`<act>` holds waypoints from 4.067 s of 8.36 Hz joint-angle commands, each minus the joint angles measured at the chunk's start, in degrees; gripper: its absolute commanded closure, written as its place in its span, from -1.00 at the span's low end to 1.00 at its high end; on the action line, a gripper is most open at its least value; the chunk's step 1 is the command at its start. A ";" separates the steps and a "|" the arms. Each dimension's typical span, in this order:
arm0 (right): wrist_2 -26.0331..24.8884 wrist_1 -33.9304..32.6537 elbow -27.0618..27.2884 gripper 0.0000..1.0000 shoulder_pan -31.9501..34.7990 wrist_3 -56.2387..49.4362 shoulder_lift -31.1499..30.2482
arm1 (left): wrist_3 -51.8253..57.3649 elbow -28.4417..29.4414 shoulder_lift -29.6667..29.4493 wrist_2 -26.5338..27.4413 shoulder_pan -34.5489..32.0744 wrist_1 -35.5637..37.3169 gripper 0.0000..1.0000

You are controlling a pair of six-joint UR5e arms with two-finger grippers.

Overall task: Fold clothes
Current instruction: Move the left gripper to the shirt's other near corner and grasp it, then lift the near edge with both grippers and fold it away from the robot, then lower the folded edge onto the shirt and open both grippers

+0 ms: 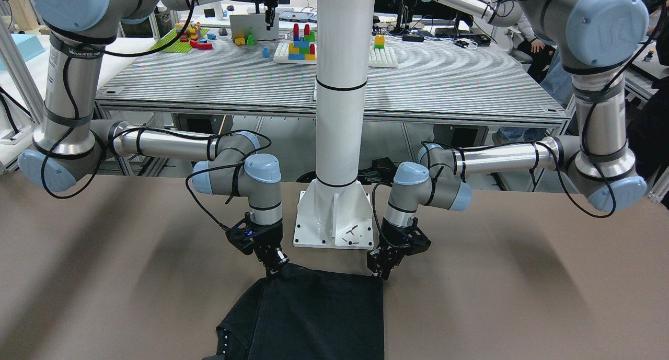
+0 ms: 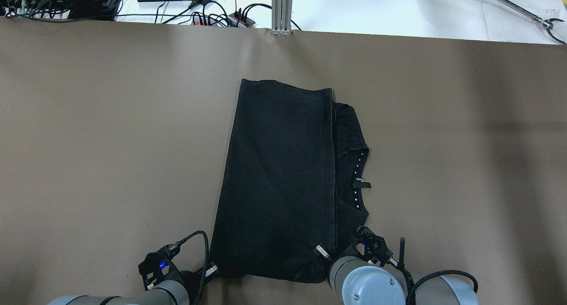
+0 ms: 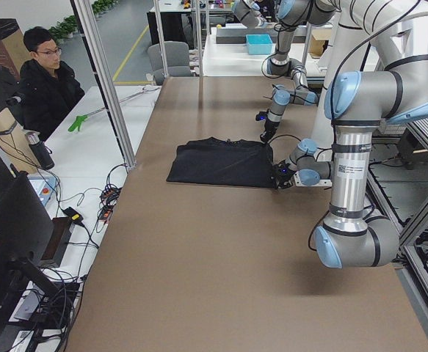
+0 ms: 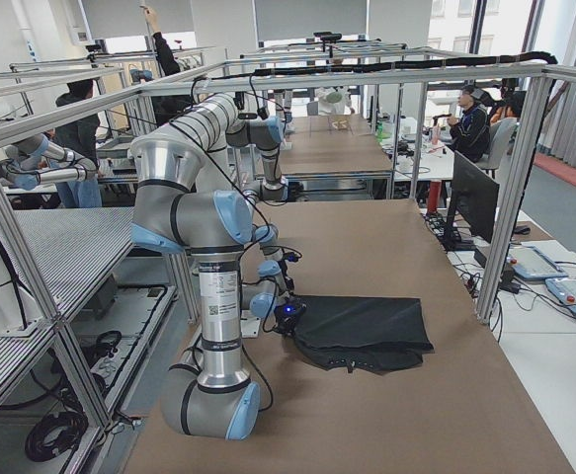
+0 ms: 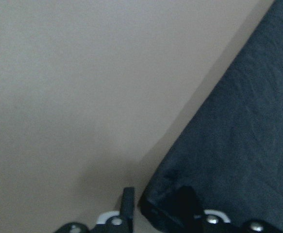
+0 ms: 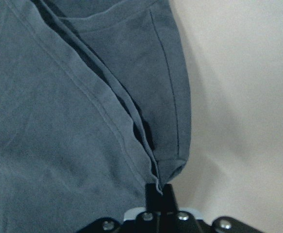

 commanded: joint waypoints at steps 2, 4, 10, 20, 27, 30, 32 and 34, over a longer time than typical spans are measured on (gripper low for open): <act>-0.18 -0.06 0.43 1.00 0.03 0.08 -0.09 | -0.75 -1.57 -0.47 -0.43 -0.42 0.11 1.00; -0.36 -0.06 0.52 1.00 0.03 0.00 -0.26 | -0.75 -3.16 0.24 -0.43 -0.51 0.12 1.00; 0.17 -0.06 14.13 1.00 0.11 0.35 -5.19 | -2.86 -21.52 -1.33 -2.89 -0.76 14.51 1.00; 9.05 18.08 -31.84 1.00 30.33 -18.95 18.61 | 13.92 31.74 -30.14 -27.06 -37.33 -3.88 1.00; 16.61 24.46 -49.66 -0.90 40.28 -41.05 28.30 | 26.59 50.47 -38.00 -29.00 -43.84 -17.90 -0.89; 16.61 24.37 -46.07 -0.90 39.49 -42.53 25.67 | 26.24 48.96 -38.00 -28.91 -42.87 -17.81 -0.89; 16.26 23.59 -45.35 -0.90 36.08 -49.26 25.22 | 26.24 45.89 -37.38 -31.44 -43.13 -16.77 -0.89; 15.73 17.39 -47.28 -0.90 34.32 -59.38 26.79 | 26.32 44.48 -36.68 -31.81 -43.40 -16.49 -0.89</act>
